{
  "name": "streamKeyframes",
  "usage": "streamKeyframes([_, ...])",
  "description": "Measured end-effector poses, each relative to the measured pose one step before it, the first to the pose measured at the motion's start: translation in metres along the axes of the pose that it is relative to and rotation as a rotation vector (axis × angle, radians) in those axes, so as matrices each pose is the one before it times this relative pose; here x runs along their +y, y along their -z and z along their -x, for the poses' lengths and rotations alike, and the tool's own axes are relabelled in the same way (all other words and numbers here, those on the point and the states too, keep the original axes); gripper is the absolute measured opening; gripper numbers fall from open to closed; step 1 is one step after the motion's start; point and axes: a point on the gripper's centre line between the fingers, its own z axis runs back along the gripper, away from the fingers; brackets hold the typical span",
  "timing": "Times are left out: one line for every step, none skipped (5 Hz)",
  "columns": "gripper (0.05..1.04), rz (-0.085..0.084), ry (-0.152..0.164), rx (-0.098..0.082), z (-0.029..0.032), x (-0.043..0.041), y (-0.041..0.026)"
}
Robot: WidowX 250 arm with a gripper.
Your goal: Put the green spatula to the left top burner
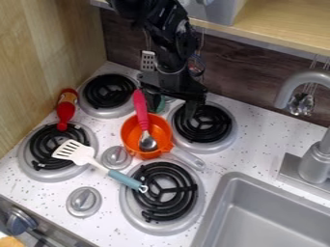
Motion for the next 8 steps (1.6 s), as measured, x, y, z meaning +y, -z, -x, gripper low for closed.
streamKeyframes([0.999,-0.0109,-0.0102,0.0329,0.00863,0.00151,0.00894])
streamKeyframes([0.999,-0.0634,-0.1358,0.0296,0.02060,0.00023,0.00466])
streamKeyframes([0.999,-0.0012,-0.1187,0.0631,0.01793,0.00526,0.00464])
streamKeyframes([0.999,-0.0882,-0.1121,-0.0252,0.00752,0.00758,-0.00670])
streamKeyframes([0.999,-0.0663,-0.1041,0.0172,0.01015,0.01322,0.00229])
streamKeyframes([0.999,-0.0240,-0.1115,0.0496,0.00880,0.01198,0.00554])
streamKeyframes([0.999,-0.0272,-0.1185,0.0446,0.00292,0.01092,0.00685])
streamKeyframes([0.999,-0.0142,-0.1368,0.0539,-0.00032,0.01006,0.01380])
